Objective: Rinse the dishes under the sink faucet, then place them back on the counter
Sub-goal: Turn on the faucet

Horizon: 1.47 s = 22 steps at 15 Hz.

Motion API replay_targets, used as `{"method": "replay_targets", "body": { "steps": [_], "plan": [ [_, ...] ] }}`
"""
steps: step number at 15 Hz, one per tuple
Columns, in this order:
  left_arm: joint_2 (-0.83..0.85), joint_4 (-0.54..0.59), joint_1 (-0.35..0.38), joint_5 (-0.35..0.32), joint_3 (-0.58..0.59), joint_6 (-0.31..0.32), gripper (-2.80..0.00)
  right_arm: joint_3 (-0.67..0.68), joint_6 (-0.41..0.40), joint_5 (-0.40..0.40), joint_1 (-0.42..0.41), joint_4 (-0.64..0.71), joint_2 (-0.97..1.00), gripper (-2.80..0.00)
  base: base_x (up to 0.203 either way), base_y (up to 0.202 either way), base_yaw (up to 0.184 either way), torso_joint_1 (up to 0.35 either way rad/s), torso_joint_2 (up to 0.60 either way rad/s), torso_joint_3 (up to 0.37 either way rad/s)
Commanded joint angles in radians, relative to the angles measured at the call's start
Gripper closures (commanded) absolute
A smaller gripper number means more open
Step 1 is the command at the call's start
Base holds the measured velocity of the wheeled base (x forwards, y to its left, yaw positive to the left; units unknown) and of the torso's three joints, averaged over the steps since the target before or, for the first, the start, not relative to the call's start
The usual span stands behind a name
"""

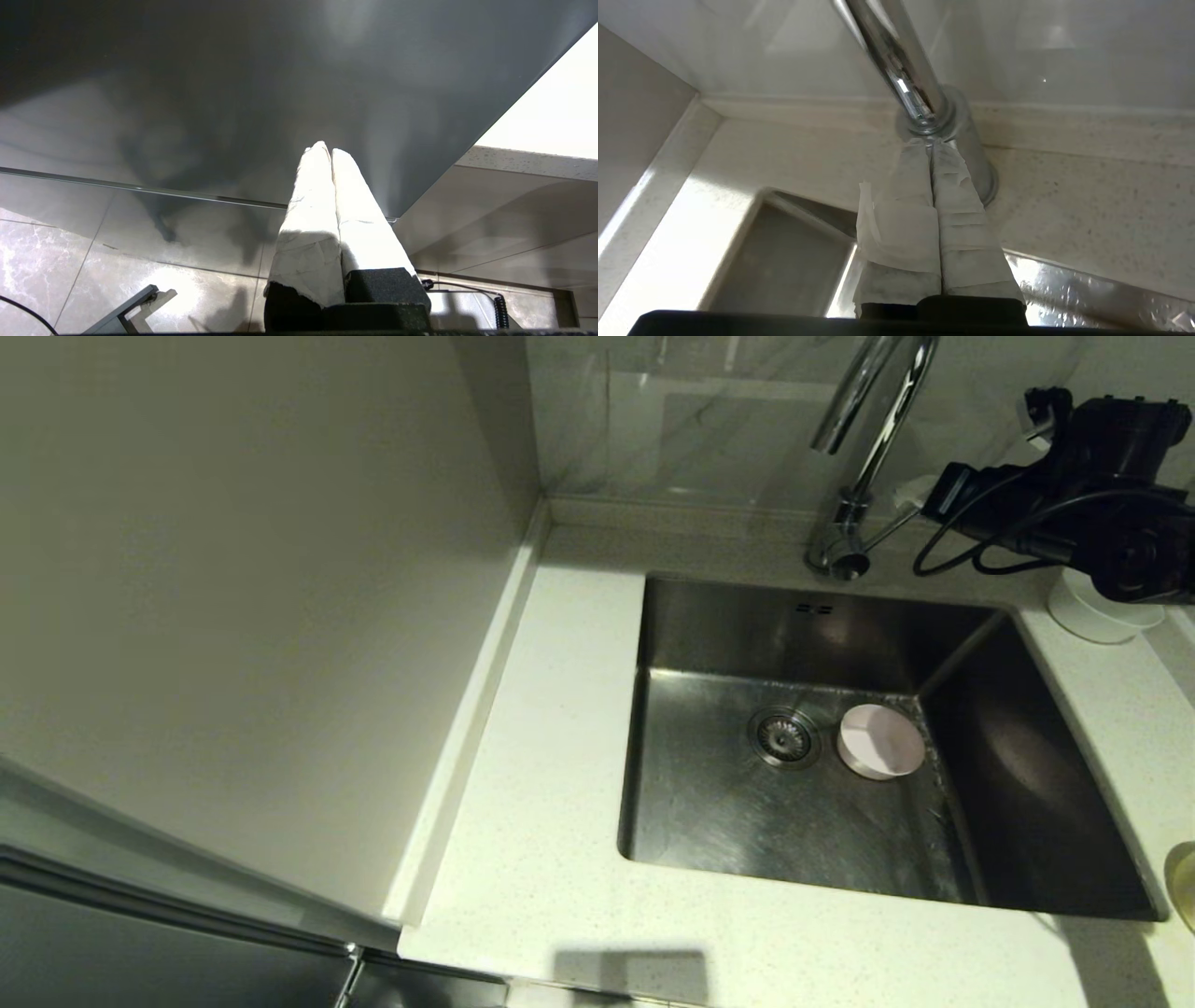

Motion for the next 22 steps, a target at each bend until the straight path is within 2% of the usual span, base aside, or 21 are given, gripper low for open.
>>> {"method": "replay_targets", "body": {
  "steps": [1,6,10,12,20,22],
  "plan": [
    [-0.002,-0.001,0.0,0.0,0.0,-0.001,0.0,0.0,0.001,0.001,0.0,0.0,0.018,0.0,0.0,0.0,0.0,0.0,0.0,0.0],
    [-0.002,-0.001,0.0,0.0,0.0,-0.001,0.0,0.002,-0.039,0.007,-0.014,0.014,0.013,0.0,0.0,0.0,0.0,0.0,0.0,0.0],
    [-0.002,-0.001,0.0,0.0,0.0,-0.001,0.0,0.01,-0.155,0.151,-0.068,0.091,-0.005,0.0,0.0,0.0,0.0,0.0,0.0,0.0],
    [-0.002,-0.001,0.0,0.0,0.0,-0.001,0.0,0.01,-0.184,0.186,-0.078,0.118,-0.011,0.0,0.0,0.0,0.0,0.0,0.0,0.0],
    [-0.002,-0.001,0.0,0.0,0.0,-0.001,0.0,0.01,-0.195,0.179,-0.08,0.115,-0.019,0.0,0.0,0.0,0.0,0.0,0.0,0.0],
    [-0.002,-0.001,0.0,0.0,0.0,-0.001,0.0,0.008,-0.254,0.107,-0.083,0.129,-0.029,0.0,0.0,0.0,0.0,0.0,0.0,0.0]
  ]
}}
